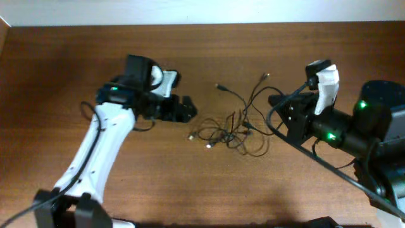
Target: Untangle cables
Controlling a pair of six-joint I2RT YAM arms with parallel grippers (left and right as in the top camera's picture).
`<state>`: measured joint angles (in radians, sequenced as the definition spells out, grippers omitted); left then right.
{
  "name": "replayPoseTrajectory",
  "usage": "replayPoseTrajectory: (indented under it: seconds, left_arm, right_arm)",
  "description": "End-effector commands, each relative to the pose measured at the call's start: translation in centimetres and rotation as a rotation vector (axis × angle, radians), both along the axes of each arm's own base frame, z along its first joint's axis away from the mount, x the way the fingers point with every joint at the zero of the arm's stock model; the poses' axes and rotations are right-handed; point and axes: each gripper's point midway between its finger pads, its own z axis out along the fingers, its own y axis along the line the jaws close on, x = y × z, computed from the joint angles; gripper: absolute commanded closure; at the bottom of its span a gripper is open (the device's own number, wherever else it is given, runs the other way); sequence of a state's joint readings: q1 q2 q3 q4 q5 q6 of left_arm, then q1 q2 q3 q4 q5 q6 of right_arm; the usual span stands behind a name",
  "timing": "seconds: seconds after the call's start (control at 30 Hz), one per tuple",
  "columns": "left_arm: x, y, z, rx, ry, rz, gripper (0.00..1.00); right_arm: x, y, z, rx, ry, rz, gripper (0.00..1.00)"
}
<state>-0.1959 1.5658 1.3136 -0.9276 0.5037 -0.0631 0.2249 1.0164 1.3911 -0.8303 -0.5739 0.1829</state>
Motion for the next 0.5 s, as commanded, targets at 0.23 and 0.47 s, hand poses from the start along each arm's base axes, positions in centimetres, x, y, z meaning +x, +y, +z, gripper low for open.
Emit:
replayPoseTrajectory:
  seconds: [0.23, 0.47]
  left_arm:
    - [-1.3, -10.8, -3.8, -0.185, 0.012, -0.347, 0.13]
    - [-1.7, -14.1, -4.7, -0.402, 0.142, -0.371, 0.05]
  right_arm:
    - [-3.6, 2.9, 2.7, 0.132, -0.001, 0.254, 0.96]
    - [-3.6, 2.9, 2.6, 0.132, 0.0, 0.254, 0.96]
